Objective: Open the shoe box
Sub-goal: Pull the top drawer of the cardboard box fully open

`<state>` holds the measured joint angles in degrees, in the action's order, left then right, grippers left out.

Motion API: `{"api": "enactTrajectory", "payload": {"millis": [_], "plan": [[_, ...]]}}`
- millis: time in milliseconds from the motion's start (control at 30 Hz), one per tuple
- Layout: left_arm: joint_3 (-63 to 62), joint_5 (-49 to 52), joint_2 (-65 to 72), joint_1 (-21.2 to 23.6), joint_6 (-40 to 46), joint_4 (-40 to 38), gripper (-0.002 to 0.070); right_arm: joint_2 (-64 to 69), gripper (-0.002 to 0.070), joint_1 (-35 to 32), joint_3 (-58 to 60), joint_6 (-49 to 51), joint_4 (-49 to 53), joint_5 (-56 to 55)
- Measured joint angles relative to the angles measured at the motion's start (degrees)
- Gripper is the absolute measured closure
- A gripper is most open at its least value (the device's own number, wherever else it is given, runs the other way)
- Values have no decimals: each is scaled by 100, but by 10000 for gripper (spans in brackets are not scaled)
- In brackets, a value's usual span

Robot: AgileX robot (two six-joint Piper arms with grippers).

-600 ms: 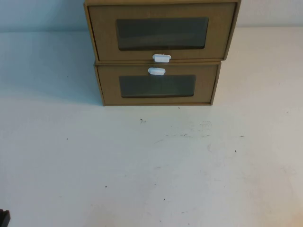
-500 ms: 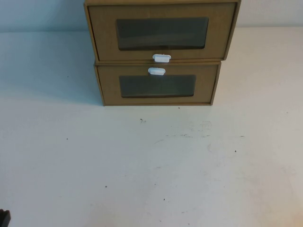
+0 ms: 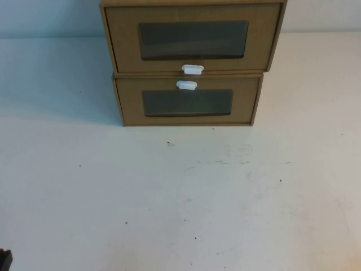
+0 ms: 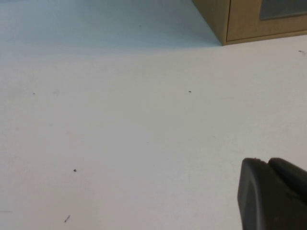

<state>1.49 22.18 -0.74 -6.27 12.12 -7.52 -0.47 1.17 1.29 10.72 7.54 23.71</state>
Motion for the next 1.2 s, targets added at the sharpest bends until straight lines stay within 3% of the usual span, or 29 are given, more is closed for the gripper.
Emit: {"api": "enactTrajectory", "payload": {"millis": [733,833,1067,1200], "plan": [[0,-592,0,0,0,21,680,0,689,0,0,0,0,-239],[0,-1348,0,0,0,19,680,0,689,0,0,0,0,-874],[9,-4565,0,0,-8,8,680,0,689,0,0,0,0,-3412],[9,-5723,0,0,-8,8,680,0,689,0,0,0,0,-4471]]}}
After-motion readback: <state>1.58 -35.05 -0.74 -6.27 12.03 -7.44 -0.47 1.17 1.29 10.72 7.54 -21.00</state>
